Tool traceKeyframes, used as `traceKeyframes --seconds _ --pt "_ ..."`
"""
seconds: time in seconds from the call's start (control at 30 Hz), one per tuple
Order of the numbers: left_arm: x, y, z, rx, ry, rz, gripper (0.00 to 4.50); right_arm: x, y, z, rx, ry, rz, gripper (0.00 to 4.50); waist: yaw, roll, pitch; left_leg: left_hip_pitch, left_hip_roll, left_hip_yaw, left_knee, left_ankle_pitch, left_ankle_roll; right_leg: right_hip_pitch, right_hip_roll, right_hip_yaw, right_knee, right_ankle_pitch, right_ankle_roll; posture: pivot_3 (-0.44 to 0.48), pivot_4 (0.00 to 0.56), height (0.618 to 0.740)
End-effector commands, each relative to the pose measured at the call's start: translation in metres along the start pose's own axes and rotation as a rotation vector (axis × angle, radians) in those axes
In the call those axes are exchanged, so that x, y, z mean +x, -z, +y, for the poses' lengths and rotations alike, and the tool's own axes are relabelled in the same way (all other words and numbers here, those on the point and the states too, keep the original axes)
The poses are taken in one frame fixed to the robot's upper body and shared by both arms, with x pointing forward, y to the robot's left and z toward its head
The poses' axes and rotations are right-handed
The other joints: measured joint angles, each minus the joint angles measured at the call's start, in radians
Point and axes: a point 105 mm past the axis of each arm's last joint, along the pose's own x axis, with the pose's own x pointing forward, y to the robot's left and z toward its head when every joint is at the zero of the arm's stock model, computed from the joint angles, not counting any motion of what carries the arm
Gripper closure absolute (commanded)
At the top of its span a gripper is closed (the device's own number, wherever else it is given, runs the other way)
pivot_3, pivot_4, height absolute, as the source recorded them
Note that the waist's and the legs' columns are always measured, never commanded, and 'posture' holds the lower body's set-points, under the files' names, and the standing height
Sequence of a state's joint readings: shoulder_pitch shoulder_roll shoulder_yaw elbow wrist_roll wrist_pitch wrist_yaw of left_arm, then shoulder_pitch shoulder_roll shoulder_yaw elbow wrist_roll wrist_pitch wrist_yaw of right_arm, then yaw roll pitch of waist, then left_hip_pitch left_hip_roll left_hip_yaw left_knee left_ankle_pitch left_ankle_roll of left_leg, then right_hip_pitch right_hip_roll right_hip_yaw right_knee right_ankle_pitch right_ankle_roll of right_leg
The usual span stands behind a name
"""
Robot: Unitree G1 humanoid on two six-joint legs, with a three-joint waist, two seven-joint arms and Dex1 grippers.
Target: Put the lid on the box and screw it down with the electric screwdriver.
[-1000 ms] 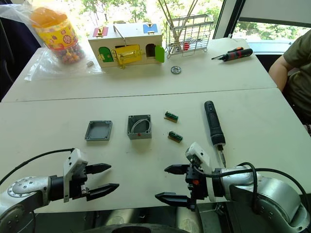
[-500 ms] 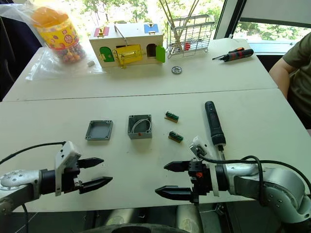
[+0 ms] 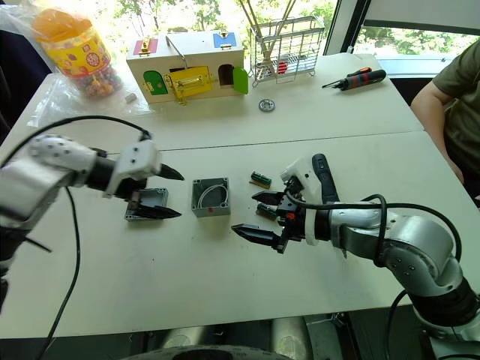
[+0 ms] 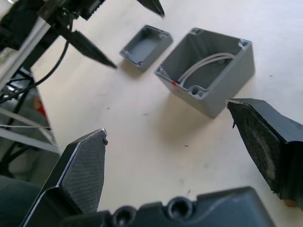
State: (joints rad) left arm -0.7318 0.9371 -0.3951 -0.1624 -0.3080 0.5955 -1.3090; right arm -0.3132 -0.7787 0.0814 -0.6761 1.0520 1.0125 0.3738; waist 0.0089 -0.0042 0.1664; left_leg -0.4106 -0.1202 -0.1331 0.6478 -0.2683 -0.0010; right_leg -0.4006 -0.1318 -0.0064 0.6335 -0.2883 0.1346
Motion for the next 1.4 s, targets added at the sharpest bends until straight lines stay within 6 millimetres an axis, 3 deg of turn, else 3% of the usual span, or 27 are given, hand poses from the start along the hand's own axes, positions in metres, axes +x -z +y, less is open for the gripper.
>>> traceKeyframes --seconds 0.03,0.17,0.4,0.5,0.73,0.9,1.17,1.4 --pt "0.011 -0.001 0.008 0.057 0.018 0.061 0.06 0.004 0.0 0.007 -0.038 0.022 -0.017 0.0 -0.005 0.0 0.0 0.0 0.0 0.0 0.0 0.0 0.0 0.0 0.0 0.0 0.0 0.0 0.0 0.0 0.15 0.74" --pt "0.03 -0.005 0.007 0.07 0.072 0.06 0.06 0.008 0.001 0.009 -0.027 0.052 -0.035 0.0 -0.006 0.0 0.0 0.0 0.0 0.0 0.003 0.001 -0.001 0.0 0.002 0.0 0.002 0.0 0.0 0.0 0.15 0.74" --pt "0.045 0.003 0.007 0.084 0.106 0.098 0.06 0.009 0.003 0.007 -0.015 0.093 -0.053 0.0 -0.001 -0.001 0.0 0.001 0.001 -0.001 0.004 0.002 -0.003 -0.003 0.002 0.001 0.014 -0.001 0.001 0.0 0.15 0.74" --pt "0.05 0.005 0.009 0.103 0.105 0.101 0.89 0.01 0.002 0.006 -0.011 0.107 -0.066 0.0 0.001 -0.001 0.0 0.001 0.001 -0.001 0.004 0.002 -0.003 -0.004 0.003 0.0 0.014 -0.001 0.001 0.0 0.15 0.74" --pt "0.057 0.001 0.014 0.143 0.11 0.088 4.46 0.01 0.005 0.006 0.0 0.127 -0.074 0.0 0.002 -0.001 0.0 0.001 0.0 -0.001 0.005 0.003 -0.003 -0.004 0.003 0.0 0.015 -0.001 0.001 0.0 0.15 0.74" --pt "0.054 0.004 0.021 0.208 0.125 0.092 4.46 0.01 0.008 0.006 0.005 0.13 -0.071 0.0 0.003 -0.001 0.0 0.001 0.0 -0.001 0.005 0.003 -0.004 -0.004 0.003 0.0 0.016 -0.001 0.001 0.0 0.15 0.74" --pt "0.038 -0.013 0.028 0.468 0.279 0.024 4.46 0.008 0.019 0.013 0.016 0.09 -0.034 0.0 0.003 -0.001 0.0 0.001 0.0 -0.001 0.006 0.003 -0.004 -0.003 0.003 0.0 0.015 -0.001 0.001 0.0 0.15 0.74" --pt "0.041 -0.012 0.011 0.567 0.41 -0.016 4.46 0.004 0.023 0.018 0.038 0.108 -0.049 0.0 -0.006 -0.001 0.0 0.001 0.0 -0.002 0.006 0.003 -0.004 -0.003 0.003 0.0 0.016 -0.001 0.002 0.0 0.15 0.74"
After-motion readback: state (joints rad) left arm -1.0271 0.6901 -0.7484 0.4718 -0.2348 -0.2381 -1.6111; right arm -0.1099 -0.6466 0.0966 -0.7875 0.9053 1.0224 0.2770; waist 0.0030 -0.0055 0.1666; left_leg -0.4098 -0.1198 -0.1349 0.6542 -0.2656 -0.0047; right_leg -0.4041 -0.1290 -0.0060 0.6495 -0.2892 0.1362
